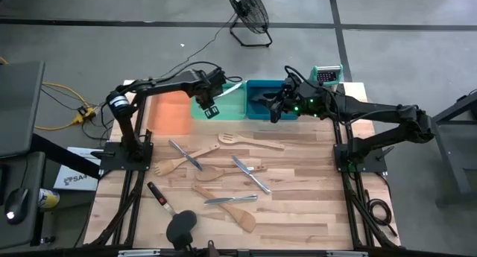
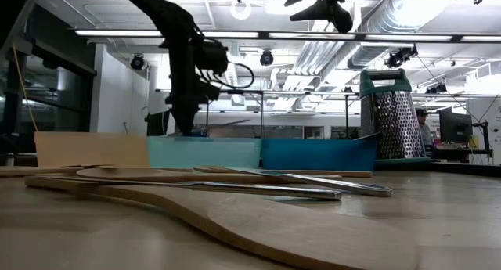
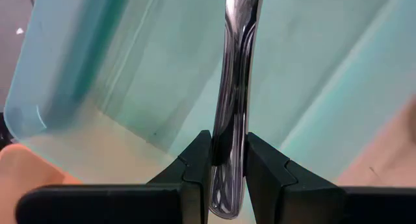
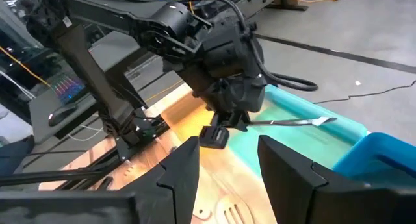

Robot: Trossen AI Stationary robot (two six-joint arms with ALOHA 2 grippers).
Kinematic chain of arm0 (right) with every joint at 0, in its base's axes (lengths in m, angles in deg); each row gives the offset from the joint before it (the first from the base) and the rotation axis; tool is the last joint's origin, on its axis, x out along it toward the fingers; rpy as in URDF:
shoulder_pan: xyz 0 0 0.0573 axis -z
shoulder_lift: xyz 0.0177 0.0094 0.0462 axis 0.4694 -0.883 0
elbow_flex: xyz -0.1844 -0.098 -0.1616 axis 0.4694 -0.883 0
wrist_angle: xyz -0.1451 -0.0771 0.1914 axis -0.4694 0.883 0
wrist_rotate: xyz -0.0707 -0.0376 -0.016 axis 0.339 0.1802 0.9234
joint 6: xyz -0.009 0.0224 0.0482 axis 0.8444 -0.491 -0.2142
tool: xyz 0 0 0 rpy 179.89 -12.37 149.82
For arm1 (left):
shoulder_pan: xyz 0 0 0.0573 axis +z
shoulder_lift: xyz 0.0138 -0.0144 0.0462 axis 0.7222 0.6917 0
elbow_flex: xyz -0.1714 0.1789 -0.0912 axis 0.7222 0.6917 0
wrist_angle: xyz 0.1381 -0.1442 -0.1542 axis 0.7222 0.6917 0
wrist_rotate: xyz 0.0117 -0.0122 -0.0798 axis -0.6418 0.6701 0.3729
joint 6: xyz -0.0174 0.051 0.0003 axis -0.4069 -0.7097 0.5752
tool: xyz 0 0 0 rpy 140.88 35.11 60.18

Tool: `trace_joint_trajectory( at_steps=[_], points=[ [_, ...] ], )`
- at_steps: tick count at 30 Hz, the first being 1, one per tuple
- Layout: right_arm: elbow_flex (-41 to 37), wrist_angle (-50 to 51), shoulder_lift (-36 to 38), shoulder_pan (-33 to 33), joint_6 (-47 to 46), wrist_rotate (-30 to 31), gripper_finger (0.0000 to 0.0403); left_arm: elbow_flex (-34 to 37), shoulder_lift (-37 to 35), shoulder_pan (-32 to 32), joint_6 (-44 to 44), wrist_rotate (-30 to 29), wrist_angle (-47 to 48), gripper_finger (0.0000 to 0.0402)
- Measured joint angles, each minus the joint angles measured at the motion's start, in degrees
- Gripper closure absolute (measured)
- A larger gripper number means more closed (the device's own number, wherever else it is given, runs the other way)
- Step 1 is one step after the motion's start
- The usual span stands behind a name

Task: Pick & Place Kitchen Items
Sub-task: Put the silver table knife into the green bin

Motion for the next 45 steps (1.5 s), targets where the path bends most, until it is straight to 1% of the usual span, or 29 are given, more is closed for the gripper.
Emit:
trace_joint_trajectory(
  at_steps=[5, 10, 14, 28, 30, 33, 36, 42, 45],
  points=[
    [0.0, 0.14, 0.0, 0.0, -0.1, -0.02, 0.0254, -0.41, 2.62, 0.04, -0.57, -0.64, 0.29, 0.0339],
    [0.0, 0.16, -0.02, 0.0, -0.1, -0.01, 0.0254, -0.41, 5.92, 0.04, -0.97, -2.88, 0.46, 0.0339],
    [0.0, 0.18, -0.02, 0.0, -0.12, 0.0, 0.0254, -0.41, 7.53, 0.04, -1.13, -3.56, 0.03, 0.0339],
    [0.0, 0.28, -0.02, 0.0, -0.11, -0.01, 0.0254, -0.43, 10.3, 0.04, -1.63, -2.87, -0.29, 0.0339],
    [0.0, 0.29, -0.02, 0.0, -0.12, 0.01, 0.0254, -0.45, 10.31, 0.04, -1.81, -2.91, -0.82, 0.0326],
    [0.0, 0.38, -0.02, 0.0, -0.11, -0.02, 0.0254, -0.37, 10.61, 0.04, -2.72, -2.82, -1.34, 0.0287],
    [0.0, 0.47, -0.02, 0.0, -0.1, -0.02, 0.0254, -0.37, 10.59, 0.04, -2.94, -2.77, -1.42, 0.0262],
    [0.0, 0.51, -0.02, 0.0, -0.1, -0.02, 0.0254, -0.4, 10.57, 0.04, -3.24, -2.71, -1.11, 0.0253],
    [0.0, 0.68, -0.02, 0.0, -0.1, -0.02, 0.0254, -1.68, 10.57, 0.06, -3.42, -2.84, 1.71, 0.0251]
  ],
)
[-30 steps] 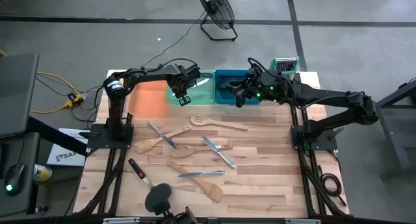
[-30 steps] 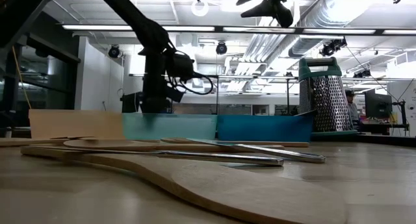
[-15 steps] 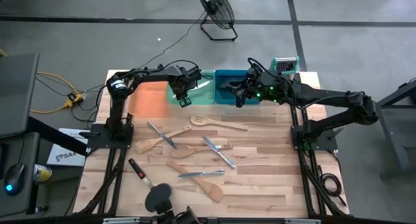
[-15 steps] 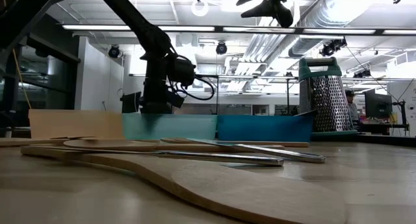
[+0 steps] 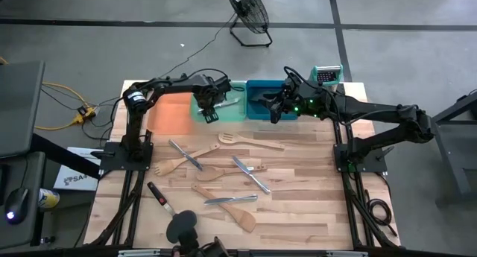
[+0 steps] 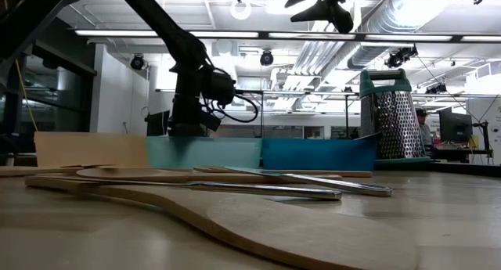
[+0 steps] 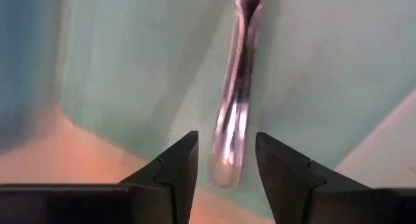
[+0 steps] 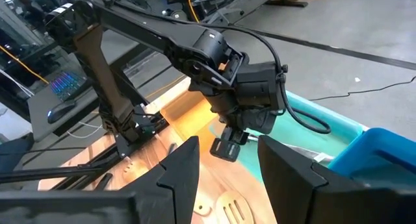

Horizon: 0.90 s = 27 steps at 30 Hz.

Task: Pick & Place Kitchen Items
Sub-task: Put the silver table knife into the green bin

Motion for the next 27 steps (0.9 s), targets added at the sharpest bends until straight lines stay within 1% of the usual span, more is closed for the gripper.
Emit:
trace_joint_trajectory(
  at_steps=[9, 13, 16, 18, 22, 27],
  points=[
    [0.0, -0.02, 0.0, 0.0, 0.09, -0.84, 0.0254, -8.96, -0.04, -0.06, -0.94, -0.61, 7.12, 0.025],
    [0.0, 0.49, 0.0, 0.0, 4.32, -5.55, 0.0254, -12.93, -0.07, -0.06, -0.95, -0.6, 9.6, 0.025],
    [0.0, 0.36, 0.0, -0.01, 4.59, -8.55, 0.0254, -15.05, -0.67, -0.06, -0.95, 0.77, 10.74, 0.025],
    [0.0, 0.35, 0.0, -0.02, 4.43, -9.65, 0.0254, -15.34, -2.23, -0.06, -0.95, 2.04, 10.24, 0.025],
    [0.0, 0.4, 0.0, -0.22, 3.16, -9.2, 0.0254, -15.36, -6.44, -0.06, -0.78, 4.22, 10.2, 0.025],
    [0.0, 0.46, 0.0, -1.83, 1.71, -9.09, 0.0254, -15.36, -13.33, -0.08, 0.97, 9.42, 10.25, 0.0249]
  ],
)
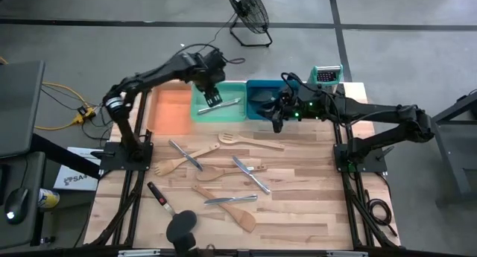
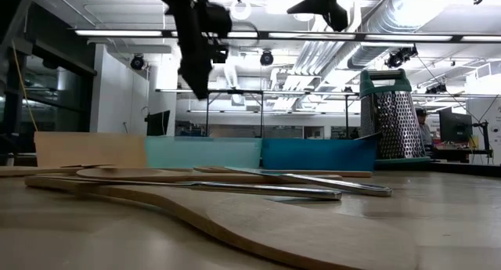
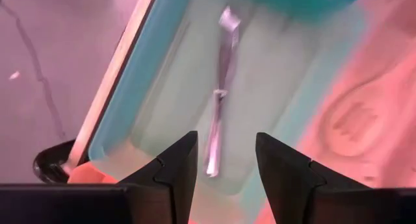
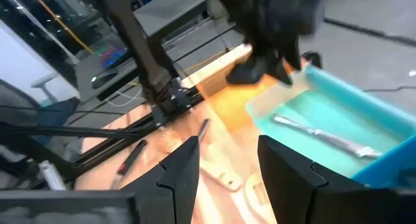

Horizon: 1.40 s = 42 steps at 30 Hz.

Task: Pick & Place Kitchen Items
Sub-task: Put the silver table knife into the green bin

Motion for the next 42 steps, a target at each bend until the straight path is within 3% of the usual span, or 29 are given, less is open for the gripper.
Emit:
trace_joint_trajectory(
  at_steps=[12, 23, 30, 37, 42],
  points=[
    [0.0, 5.63, 0.0, -8.13, -6.11, 4.62, 0.0254, -0.04, -13.81, -6.2, 1.34, 1.99, -0.36, 0.0249],
    [0.0, 7.48, -0.26, -18.23, -10.78, 14.57, 0.0255, 0.76, -18.39, -16.78, 3.26, 1.96, -0.65, 0.0249],
    [0.02, 6.75, -2.04, -22.96, -12.05, 15.86, 0.0281, 11.92, -24.1, -24.32, 13.08, 1.21, -9.52, 0.0249],
    [0.05, 6.18, -4.48, -26.35, -12.25, 14.64, 0.0317, 23.65, -31.19, -33.18, 22.03, -4.59, -20.17, 0.0249],
    [0.96, 6.65, -7.52, -28.11, -13.51, 14.2, 0.0333, 28.16, -34.53, -39.8, 27.28, -11.09, -20.47, 0.0249]
  ],
)
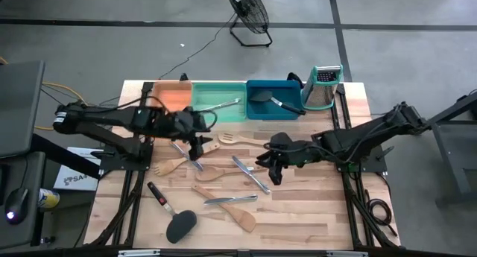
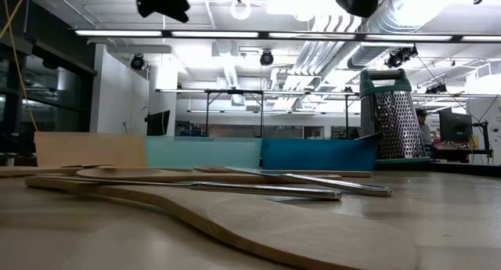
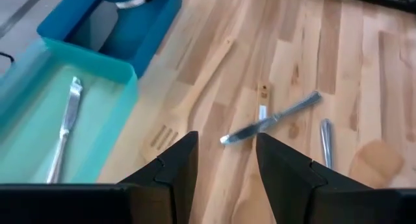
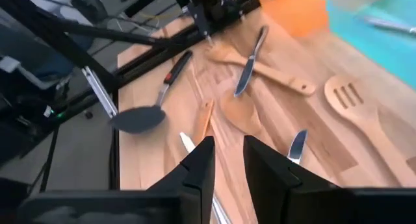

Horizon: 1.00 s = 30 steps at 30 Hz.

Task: Pick & Place Kitchen Items
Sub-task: Put the silver table knife into the green bin

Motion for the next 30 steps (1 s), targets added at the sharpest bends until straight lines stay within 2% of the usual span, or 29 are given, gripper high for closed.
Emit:
trace_joint_trajectory(
  at_steps=[6, 14, 21, 26, 30],
  points=[
    [8.61, 4.99, -7.04, -0.61, -1.63, 0.16, 0.0342, 2.42, -3.49, -6.35, 0.71, -4.99, 0.8, 0.0249],
    [21.64, 23.46, -18.92, -0.55, -17.82, -1.12, 0.0348, 2.77, -8.95, -7.93, -2.9, -5.51, 6.11, 0.0249],
    [22.8, 26.38, -26.09, 0.99, -28.48, -10.0, 0.0348, 2.75, -13.8, -7.85, -8.19, -4.71, 6.59, 0.0249],
    [22.8, 26.99, -29.86, 1.8, -28.64, -12.15, 0.0345, 2.75, -15.89, -7.85, -11.03, -2.82, 7.3, 0.0249],
    [22.8, 28.71, -32.35, 3.21, -28.19, -15.68, 0.0313, 2.73, -17.07, -7.85, -12.54, -1.87, 7.98, 0.0249]
  ],
)
